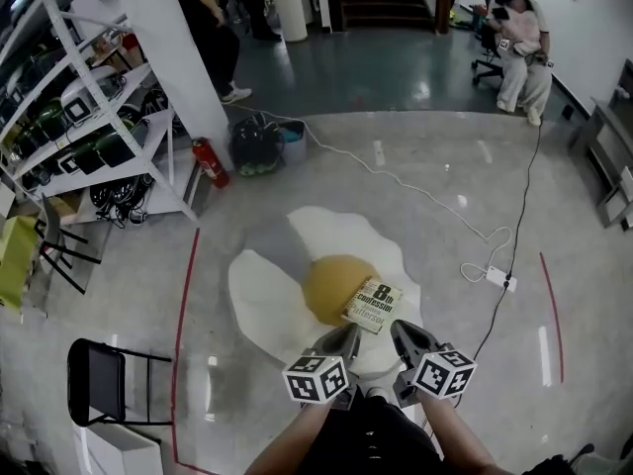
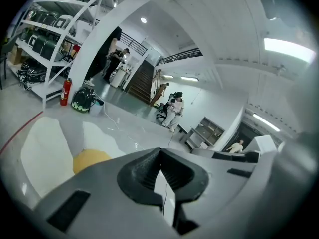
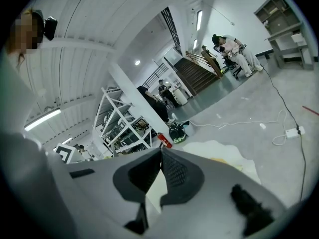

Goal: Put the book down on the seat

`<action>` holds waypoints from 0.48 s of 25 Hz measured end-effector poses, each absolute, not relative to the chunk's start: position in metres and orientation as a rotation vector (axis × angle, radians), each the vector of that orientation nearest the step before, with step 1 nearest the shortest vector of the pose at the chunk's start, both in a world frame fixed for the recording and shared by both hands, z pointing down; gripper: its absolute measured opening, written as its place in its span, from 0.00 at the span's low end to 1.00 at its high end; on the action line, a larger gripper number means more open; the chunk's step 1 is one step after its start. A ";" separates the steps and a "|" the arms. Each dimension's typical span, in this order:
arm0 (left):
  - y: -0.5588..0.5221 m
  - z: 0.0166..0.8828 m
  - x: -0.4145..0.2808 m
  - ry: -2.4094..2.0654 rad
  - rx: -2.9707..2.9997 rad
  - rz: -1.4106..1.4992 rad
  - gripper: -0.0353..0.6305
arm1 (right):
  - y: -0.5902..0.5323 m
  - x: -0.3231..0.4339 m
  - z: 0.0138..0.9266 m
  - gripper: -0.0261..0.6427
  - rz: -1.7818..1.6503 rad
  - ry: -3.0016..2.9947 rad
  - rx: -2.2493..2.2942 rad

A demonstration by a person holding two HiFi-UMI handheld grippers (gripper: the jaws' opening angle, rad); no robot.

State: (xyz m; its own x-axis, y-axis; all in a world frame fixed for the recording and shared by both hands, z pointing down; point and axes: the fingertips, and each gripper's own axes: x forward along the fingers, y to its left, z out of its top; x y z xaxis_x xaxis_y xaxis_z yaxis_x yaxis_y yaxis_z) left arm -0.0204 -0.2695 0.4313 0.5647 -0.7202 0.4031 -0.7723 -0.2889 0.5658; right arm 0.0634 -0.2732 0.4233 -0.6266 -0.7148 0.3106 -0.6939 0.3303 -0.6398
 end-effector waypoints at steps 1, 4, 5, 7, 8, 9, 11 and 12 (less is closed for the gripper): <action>-0.263 0.426 -0.020 -1.186 2.060 0.082 0.07 | -0.268 0.064 0.419 0.06 -1.186 2.543 -1.353; -0.253 0.414 -0.019 -1.166 2.073 0.039 0.07 | -0.258 0.063 0.403 0.06 -1.131 2.557 -1.334; -0.254 0.410 -0.020 -1.162 2.087 0.030 0.07 | -0.256 0.063 0.399 0.06 -1.116 2.559 -1.321; -0.260 0.402 -0.023 -1.171 2.111 0.011 0.07 | -0.255 0.062 0.392 0.06 -1.096 2.559 -1.306; -0.263 0.399 -0.024 -1.178 2.114 -0.005 0.07 | -0.255 0.062 0.389 0.06 -1.086 2.561 -1.303; -0.264 0.397 -0.025 -1.183 2.113 -0.020 0.07 | -0.254 0.063 0.387 0.06 -1.075 2.564 -1.301; -0.263 0.396 -0.024 -1.183 2.111 -0.030 0.07 | -0.253 0.063 0.385 0.06 -1.057 2.570 -1.294; -0.262 0.397 -0.023 -1.180 2.112 -0.023 0.07 | -0.253 0.062 0.384 0.06 -1.051 2.572 -1.290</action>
State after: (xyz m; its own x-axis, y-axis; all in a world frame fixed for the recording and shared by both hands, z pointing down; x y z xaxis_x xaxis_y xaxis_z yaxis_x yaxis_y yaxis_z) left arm -0.0235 -0.2619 0.3971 0.5834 -0.7516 0.3079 -0.7391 -0.3340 0.5850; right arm 0.0623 -0.2526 0.3837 -0.6428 -0.7329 0.2230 -0.6792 0.4106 -0.6084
